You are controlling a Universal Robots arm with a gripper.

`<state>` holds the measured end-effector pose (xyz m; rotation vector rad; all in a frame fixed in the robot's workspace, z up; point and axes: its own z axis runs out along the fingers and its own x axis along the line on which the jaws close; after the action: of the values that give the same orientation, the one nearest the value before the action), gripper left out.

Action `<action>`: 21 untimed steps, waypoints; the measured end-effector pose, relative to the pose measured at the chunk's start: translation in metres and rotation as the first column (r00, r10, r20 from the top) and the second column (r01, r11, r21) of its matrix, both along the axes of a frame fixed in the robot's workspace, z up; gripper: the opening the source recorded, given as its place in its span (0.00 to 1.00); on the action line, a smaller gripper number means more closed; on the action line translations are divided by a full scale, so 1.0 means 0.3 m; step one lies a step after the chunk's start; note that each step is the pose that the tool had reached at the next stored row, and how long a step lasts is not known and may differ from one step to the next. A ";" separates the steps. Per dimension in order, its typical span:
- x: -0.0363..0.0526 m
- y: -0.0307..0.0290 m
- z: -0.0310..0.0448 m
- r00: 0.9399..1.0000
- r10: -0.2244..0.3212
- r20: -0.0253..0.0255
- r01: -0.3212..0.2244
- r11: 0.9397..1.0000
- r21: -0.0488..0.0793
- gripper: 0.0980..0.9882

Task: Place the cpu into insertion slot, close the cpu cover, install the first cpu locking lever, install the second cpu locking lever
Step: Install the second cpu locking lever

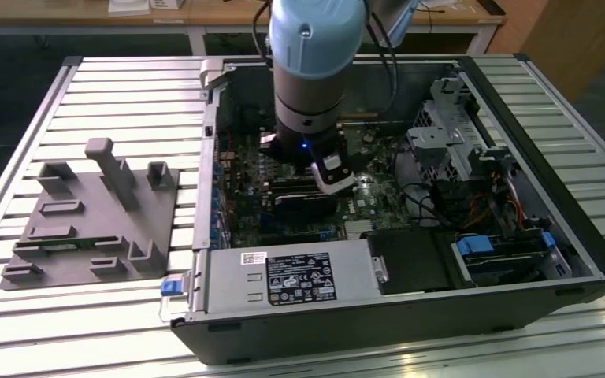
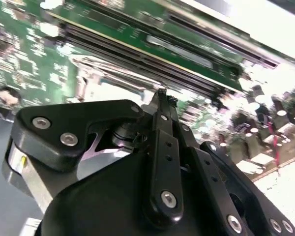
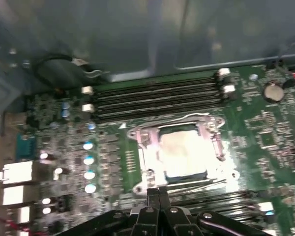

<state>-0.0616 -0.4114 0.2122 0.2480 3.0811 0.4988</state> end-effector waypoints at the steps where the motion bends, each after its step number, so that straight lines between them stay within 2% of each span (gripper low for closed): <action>1: 0.012 0.000 0.000 1.000 0.000 -0.001 0.000 1.000 0.000 0.01; 6: 0.065 0.012 -0.001 1.000 0.000 -0.004 0.000 1.000 -0.002 0.01; 9: 0.077 0.039 -0.002 1.000 0.000 -0.004 0.000 1.000 -0.013 0.01; 14: 0.090 0.087 -0.004 1.000 0.000 -0.004 0.000 0.999 -0.039 0.01; 19: 0.092 0.146 -0.006 1.000 0.000 -0.004 0.000 0.998 -0.062 0.01; 21: 0.092 0.154 -0.006 1.000 0.000 -0.004 0.000 0.998 -0.064 0.01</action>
<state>-0.0339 -0.3653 0.2105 0.2483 3.0940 0.3994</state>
